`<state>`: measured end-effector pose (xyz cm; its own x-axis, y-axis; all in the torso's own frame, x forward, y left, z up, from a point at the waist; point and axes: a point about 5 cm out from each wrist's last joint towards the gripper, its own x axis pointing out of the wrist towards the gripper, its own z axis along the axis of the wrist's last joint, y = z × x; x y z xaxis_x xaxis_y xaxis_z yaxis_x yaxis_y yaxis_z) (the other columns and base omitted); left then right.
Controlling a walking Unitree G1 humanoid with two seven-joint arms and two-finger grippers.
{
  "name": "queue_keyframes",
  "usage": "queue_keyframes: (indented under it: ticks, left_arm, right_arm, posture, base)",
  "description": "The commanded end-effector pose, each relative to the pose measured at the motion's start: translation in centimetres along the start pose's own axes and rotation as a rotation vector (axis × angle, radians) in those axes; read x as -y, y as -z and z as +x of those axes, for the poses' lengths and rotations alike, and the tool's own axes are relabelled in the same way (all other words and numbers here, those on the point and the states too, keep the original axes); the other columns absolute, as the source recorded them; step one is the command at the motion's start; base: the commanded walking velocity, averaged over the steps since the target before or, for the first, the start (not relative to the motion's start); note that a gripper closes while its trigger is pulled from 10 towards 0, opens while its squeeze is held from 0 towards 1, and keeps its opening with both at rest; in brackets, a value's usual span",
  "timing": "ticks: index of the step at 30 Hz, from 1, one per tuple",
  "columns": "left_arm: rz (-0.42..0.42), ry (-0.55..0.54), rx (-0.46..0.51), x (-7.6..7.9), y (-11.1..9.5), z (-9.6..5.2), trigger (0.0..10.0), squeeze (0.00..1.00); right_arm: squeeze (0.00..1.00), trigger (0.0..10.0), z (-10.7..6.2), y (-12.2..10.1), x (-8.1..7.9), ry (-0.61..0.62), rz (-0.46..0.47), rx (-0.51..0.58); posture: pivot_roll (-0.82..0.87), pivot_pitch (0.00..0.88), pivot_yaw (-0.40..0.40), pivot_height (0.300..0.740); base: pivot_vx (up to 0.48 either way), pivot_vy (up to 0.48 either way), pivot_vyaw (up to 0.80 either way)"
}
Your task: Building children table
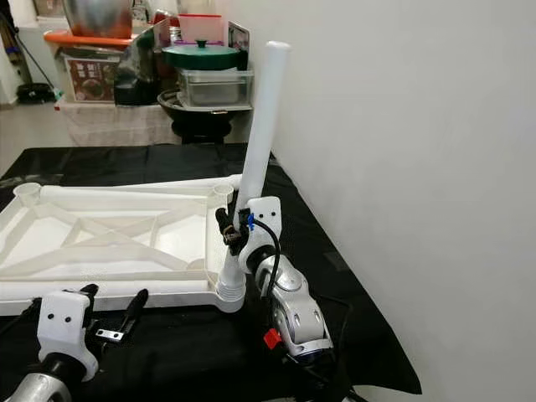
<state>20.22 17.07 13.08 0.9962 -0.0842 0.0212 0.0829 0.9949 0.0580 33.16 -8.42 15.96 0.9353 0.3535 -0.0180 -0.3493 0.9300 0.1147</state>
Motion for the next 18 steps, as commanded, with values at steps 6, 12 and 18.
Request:
queue_keyframes:
  ticks: [6,12,18]
  left_arm:
    - [-0.016,0.023,-0.033,0.4,-0.1,-0.2,10.0,0.0]
    - [-0.017,0.016,-0.043,0.2,-0.2,0.0,10.0,0.0]
    - [-0.016,0.002,-0.043,0.0,-0.2,0.3,10.0,0.0]
  right_arm:
    - [0.0,10.0,-1.9,5.0,4.5,0.301,-0.018,-0.246]
    - [0.0,10.0,-1.9,5.1,4.3,0.302,-0.042,-0.266]
    - [0.0,10.0,-1.7,4.8,5.1,0.314,-0.104,-0.267]
  posture:
    - [0.12,0.0,-0.039,0.74]
    - [0.13,0.0,-0.04,0.74]
    - [0.12,0.0,-0.04,0.74]
  base:
    - [0.0,0.0,0.0]
    - [0.0,0.0,0.0]
    - [0.0,0.0,0.0]
